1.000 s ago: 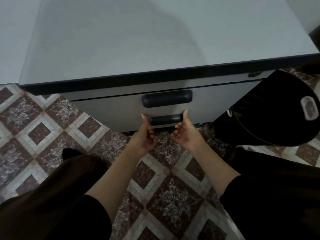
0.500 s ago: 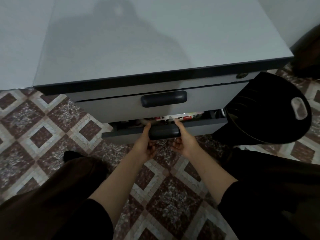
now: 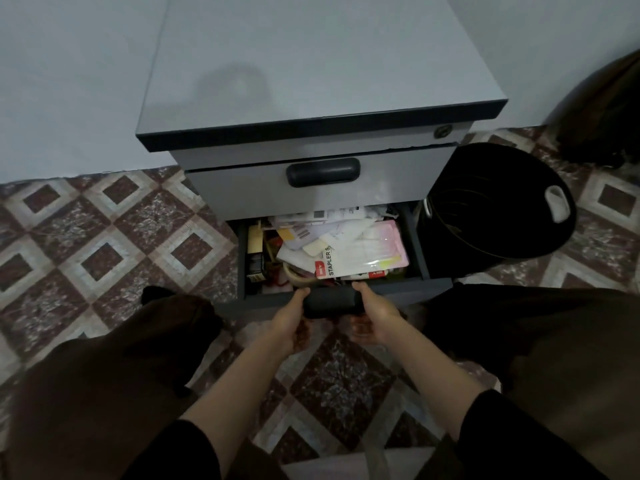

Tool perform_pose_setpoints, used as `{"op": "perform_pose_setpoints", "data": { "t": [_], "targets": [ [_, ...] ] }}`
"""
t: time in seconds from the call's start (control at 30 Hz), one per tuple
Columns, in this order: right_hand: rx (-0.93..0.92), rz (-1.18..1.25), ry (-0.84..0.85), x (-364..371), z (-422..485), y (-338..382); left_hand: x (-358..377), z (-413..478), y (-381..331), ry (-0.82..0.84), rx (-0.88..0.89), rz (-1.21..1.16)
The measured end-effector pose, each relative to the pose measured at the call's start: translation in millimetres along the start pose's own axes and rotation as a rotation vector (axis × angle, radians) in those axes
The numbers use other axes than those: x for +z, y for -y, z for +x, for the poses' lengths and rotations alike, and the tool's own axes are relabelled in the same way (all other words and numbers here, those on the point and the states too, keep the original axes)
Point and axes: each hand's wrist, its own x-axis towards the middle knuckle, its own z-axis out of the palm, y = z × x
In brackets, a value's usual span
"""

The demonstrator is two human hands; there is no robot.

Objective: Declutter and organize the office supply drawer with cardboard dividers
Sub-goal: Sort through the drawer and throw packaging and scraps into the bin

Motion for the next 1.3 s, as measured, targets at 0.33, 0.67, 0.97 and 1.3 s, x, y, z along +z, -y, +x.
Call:
{"op": "perform_pose_setpoints", "data": {
  "t": [0.33,0.67,0.97,1.3],
  "targets": [
    [-0.018,-0.331,0.064,-20,-26,-18,-17,-24,31,-0.103,0.289,0.797],
    [-1.05,-1.441,-0.02,-31,-35,-3,-47,-7,31,-0.161,1.294,1.431],
    [-1.038,-1.644,0.041,-28,-11,-10,-47,3,30,-0.129,1.221,1.593],
    [-0.969,-1.628,0.17,-29,-18,-9,-36,-13,27,-0.019,1.022,1.732]
  ]
}}
